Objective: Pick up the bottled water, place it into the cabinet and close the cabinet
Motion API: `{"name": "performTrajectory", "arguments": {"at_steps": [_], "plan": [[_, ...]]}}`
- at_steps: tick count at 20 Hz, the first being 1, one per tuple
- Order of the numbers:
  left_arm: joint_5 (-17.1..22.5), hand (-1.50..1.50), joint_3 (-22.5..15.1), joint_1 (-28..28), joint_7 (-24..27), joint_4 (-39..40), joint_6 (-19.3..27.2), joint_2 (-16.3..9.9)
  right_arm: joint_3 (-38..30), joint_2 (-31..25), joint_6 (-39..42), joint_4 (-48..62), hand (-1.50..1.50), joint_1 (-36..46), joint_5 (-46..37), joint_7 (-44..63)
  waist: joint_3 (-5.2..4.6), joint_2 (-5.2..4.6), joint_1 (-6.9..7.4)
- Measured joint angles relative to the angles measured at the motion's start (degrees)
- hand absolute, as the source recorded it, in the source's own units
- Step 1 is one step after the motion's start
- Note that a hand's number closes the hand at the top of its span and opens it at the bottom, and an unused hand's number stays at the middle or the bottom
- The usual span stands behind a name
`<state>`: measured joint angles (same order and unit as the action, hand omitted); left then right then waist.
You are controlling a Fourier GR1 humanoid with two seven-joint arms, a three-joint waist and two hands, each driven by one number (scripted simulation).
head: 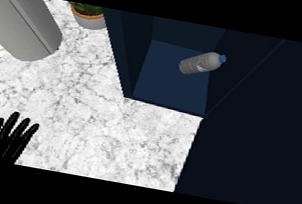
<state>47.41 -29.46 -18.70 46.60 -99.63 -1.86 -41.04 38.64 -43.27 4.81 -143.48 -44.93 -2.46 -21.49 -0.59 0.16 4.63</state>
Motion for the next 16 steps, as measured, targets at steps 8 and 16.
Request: {"name": "performTrajectory", "arguments": {"at_steps": [8,16], "plan": [[1.68,-1.5,3.41,-3.69,2.4,0.21,-7.21,-5.7,2.58,1.63,2.34,0.4,1.5,14.12,0.42,10.7,-0.1,-0.99,2.41],[2.38,-1.5,5.83,-4.74,3.46,0.78,-11.1,-9.05,3.13,3.93,5.12,1.04,1.5,26.39,1.33,18.5,-0.4,-1.45,4.86]]}}
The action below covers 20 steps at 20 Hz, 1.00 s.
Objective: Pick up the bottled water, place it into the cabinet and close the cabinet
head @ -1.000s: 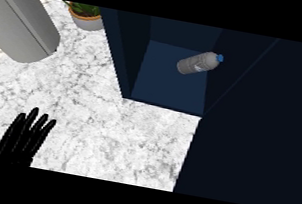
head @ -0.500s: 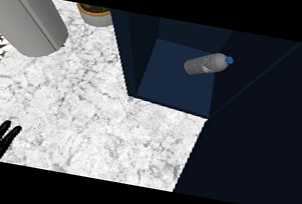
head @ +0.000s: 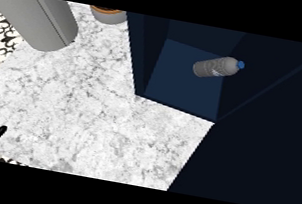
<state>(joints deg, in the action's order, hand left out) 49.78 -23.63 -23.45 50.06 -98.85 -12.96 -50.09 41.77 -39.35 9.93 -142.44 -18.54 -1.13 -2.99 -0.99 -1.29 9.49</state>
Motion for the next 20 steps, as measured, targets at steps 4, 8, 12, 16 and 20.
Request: {"name": "performTrajectory", "arguments": {"at_steps": [4,8,12,16,20], "plan": [[0.4,-1.5,1.08,-0.36,0.2,0.34,-1.22,-1.15,0.29,1.03,1.21,0.29,1.5,2.73,0.9,2.51,-0.09,-0.24,0.64],[0.89,-1.5,1.99,0.11,-0.22,0.37,-1.96,-1.99,-0.08,2.05,2.08,0.65,1.5,3.93,2.03,4.11,-0.13,-0.67,0.75],[1.47,-1.5,3.07,0.54,-0.58,0.48,-2.57,-2.87,-0.51,3.76,2.32,1.2,1.5,4.27,3.49,5.54,-0.16,-1.1,1.08],[2.06,-1.5,3.83,0.52,-0.95,0.58,-3.24,-3.56,-0.77,7.12,1.93,3.04,1.5,5.26,6.89,7.29,-0.09,-1.45,1.73],[2.78,-1.5,4.99,1.19,-1.37,0.66,-3.71,-4.24,-1.08,11.04,2.02,5.61,1.5,7.67,12.05,9.95,-0.01,-1.74,2.02]]}}
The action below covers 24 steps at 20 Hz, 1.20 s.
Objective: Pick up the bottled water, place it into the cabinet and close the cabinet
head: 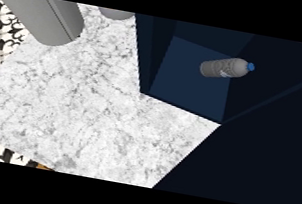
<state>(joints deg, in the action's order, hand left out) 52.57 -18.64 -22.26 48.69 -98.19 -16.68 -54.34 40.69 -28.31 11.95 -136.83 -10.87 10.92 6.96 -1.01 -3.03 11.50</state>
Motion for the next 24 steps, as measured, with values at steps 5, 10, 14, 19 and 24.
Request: {"name": "performTrajectory", "arguments": {"at_steps": [5,10,14,19,24], "plan": [[0.83,-1.5,0.91,0.26,-0.54,-0.09,-0.57,-0.51,-1.97,4.09,1.82,4.5,1.5,4.74,8.61,3.03,0.12,-0.03,0.66],[1.94,-1.5,1.81,-0.35,-1.01,0.94,-1.03,-0.71,-8.83,8.43,1.0,12.1,1.5,11.8,13.91,5.09,0.14,0.76,-0.57],[2.7,-1.5,2.34,-0.97,-1.44,1.48,-1.93,-1.01,-15.35,13.0,-4.69,21.75,1.5,19.27,13.41,7.25,0.41,0.99,-1.46],[3.26,-1.5,2.78,-1.52,-2.1,1.49,-2.71,-1.1,-21.17,18.41,-10.98,36.36,1.5,32.72,11.22,9.68,0.66,1.26,-2.22],[3.99,-1.5,3.72,-2.33,-2.58,1.96,-3.67,-1.08,-25.41,20.72,-12.27,50.97,1.5,44.25,10.11,9.93,1.06,1.85,-3.75]]}}
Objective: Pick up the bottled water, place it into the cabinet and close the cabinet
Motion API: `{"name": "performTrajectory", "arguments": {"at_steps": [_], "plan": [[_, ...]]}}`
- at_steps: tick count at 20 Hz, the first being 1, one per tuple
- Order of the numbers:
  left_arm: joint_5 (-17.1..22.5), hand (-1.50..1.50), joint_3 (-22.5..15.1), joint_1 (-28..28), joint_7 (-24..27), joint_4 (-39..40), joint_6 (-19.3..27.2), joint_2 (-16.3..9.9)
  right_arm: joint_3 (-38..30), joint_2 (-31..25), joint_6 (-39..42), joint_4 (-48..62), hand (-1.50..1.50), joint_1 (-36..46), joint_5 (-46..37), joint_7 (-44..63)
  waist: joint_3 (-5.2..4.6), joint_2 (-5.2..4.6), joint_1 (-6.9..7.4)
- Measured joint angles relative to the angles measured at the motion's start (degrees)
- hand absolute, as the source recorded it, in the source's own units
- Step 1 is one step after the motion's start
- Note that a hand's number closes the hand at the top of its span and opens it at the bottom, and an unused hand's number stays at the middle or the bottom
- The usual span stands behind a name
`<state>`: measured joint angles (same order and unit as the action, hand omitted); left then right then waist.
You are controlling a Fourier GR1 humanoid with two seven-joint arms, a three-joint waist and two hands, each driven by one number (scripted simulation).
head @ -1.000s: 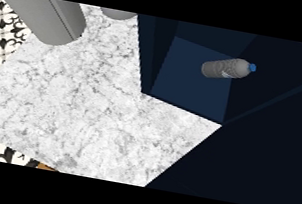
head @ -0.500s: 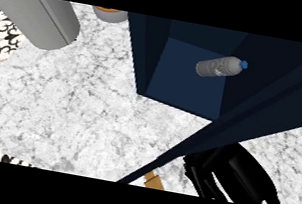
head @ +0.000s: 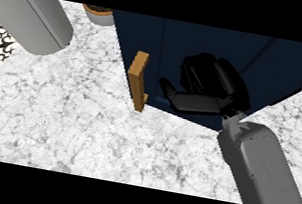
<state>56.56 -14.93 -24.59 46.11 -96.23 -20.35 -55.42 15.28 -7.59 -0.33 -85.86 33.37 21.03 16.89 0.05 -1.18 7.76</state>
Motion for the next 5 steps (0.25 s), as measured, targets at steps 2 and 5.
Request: {"name": "performTrajectory", "arguments": {"at_steps": [2,5], "plan": [[0.17,-1.5,0.5,-0.24,-0.12,0.01,-0.5,-0.05,1.56,0.86,0.87,4.56,1.5,-0.24,-0.34,1.06,0.34,-0.1,-0.74],[0.14,-1.5,0.79,0.12,-0.52,-0.06,-0.22,0.41,5.34,3.15,1.68,14.96,1.5,-4.29,0.52,5.45,0.94,-3.11,-1.58]]}}
